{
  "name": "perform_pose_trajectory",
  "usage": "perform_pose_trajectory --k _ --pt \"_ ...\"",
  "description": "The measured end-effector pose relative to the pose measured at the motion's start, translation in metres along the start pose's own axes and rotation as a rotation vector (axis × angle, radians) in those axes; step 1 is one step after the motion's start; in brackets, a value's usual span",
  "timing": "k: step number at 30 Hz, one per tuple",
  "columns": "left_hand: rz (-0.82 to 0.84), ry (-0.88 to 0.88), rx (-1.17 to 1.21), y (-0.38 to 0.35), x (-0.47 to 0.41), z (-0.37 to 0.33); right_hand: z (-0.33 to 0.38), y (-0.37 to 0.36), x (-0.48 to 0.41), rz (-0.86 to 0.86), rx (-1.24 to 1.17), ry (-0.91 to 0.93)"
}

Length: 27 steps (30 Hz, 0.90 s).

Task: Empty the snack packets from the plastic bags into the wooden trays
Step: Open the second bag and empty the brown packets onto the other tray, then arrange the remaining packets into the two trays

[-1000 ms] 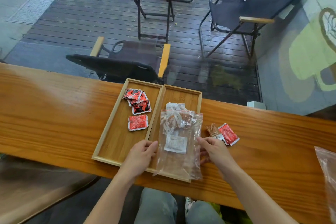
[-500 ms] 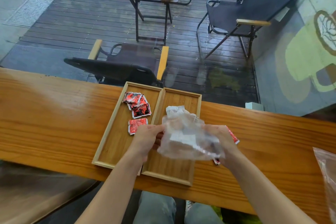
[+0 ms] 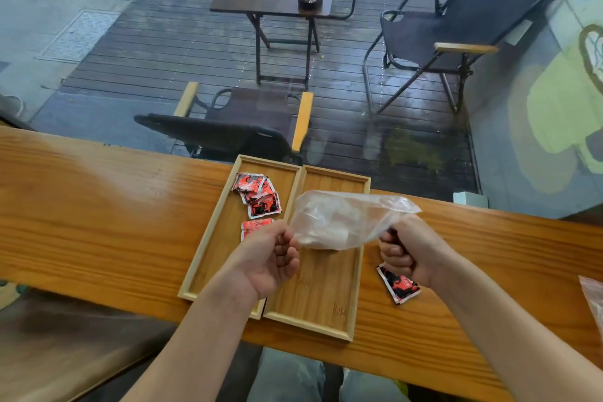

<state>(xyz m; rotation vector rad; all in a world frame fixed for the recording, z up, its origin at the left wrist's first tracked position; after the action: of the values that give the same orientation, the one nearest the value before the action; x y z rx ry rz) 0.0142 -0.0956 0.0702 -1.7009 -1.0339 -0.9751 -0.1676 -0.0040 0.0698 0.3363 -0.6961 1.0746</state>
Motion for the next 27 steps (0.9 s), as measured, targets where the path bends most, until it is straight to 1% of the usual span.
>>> perform_pose_trajectory --k 4,7,12,15,18,21,22,24,25,27 --pt "0.005 -0.032 -0.042 0.000 0.005 0.004 0.002 0.005 0.010 0.073 0.059 0.043" --pt "0.011 -0.109 -0.166 -0.007 0.016 0.004 0.008 0.013 0.020 0.145 0.075 0.138" --pt "0.086 -0.231 -0.360 -0.026 0.030 0.010 0.006 0.033 0.028 0.096 0.134 0.170" --pt "0.101 -0.331 -0.480 -0.038 0.032 0.014 -0.002 0.045 0.029 0.064 0.028 0.196" --pt "0.018 -0.399 -0.567 -0.043 0.025 0.018 -0.009 0.053 0.031 0.076 -0.027 0.230" --pt "-0.051 -0.462 -0.577 -0.044 0.010 0.025 -0.015 0.065 0.034 0.052 0.022 0.308" --pt "-0.084 -0.515 -0.586 -0.044 0.005 0.026 -0.016 0.070 0.036 0.036 0.049 0.344" --pt "-0.175 -0.679 -0.639 -0.048 -0.002 0.027 -0.019 0.085 0.042 -0.002 0.071 0.404" --pt "-0.236 -0.766 -0.707 -0.050 -0.005 0.029 -0.022 0.095 0.045 -0.027 0.070 0.426" --pt "-0.384 -0.879 -0.913 -0.056 -0.016 0.034 -0.027 0.117 0.055 -0.091 0.064 0.466"
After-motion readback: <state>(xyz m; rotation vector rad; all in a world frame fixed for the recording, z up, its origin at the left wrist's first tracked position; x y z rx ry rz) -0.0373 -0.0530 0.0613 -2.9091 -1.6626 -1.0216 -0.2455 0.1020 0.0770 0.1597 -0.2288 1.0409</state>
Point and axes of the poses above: each hand's wrist, its own x-axis away from the middle knuckle, its own y-axis out of the back of the hand, z = x × y, the point moved 6 cm from there along -x, towards the middle knuckle, and after that the axes turned 9 degrees about y, right-handed, at the moved point
